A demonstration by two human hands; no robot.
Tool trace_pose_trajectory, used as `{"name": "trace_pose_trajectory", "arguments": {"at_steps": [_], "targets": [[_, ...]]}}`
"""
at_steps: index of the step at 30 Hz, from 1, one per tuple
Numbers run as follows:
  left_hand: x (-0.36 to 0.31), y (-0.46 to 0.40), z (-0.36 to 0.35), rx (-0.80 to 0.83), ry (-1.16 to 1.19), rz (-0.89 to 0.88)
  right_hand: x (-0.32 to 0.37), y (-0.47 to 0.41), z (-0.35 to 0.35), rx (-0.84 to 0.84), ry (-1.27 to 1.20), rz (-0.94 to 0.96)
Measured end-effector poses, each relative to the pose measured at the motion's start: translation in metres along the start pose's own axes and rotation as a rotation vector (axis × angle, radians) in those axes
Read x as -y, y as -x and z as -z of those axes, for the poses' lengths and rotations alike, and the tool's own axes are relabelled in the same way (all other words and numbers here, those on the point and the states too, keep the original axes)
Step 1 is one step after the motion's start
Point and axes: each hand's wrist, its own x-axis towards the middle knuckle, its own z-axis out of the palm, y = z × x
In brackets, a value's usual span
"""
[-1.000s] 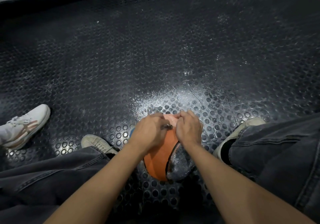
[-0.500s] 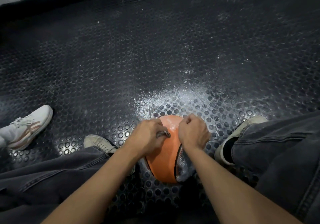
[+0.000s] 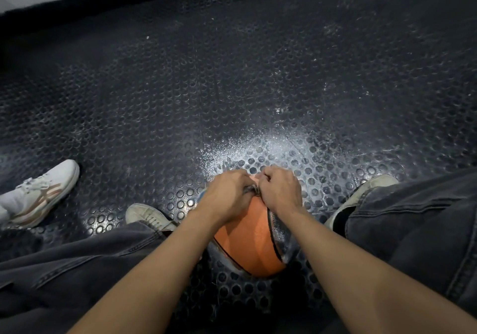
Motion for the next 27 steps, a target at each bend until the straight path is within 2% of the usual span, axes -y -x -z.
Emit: {"name": "trace_pose_trajectory", "arguments": {"at_steps": [3,5,9,12,17,19,23,25,27], "targets": [[0.016,0.007,0.006,0.148,0.035,0.019,0.0,0.003,0.004,-0.013,0.011,-0.029],[0.025,0.02,0.011,0.177,0.064,0.003,0.0,0.008,0.003,-0.106,0.057,-0.103],[0.009,0.014,0.001,0.018,0.028,-0.012,0.001,0.022,-0.002,-0.136,-0.06,-0.279],[-0.001,-0.008,-0.005,-0.038,-0.042,0.022,0.0,0.028,0.002,-0.115,-0.153,-0.264],[0.029,0.004,0.014,0.233,-0.027,-0.001,-0.003,0.018,0.005,-0.064,-0.217,-0.251],[0.027,0.008,0.012,0.208,-0.052,-0.029,-0.004,0.015,0.005,-0.036,-0.198,-0.216],[0.0,-0.016,-0.002,0.055,-0.063,0.003,-0.006,0.017,0.001,-0.026,-0.186,-0.157],[0.002,-0.022,-0.002,0.082,-0.059,0.025,-0.006,0.018,0.0,-0.033,-0.182,-0.136],[0.012,-0.013,0.005,0.175,-0.022,-0.015,-0.007,0.015,-0.001,-0.034,-0.189,-0.125]]}}
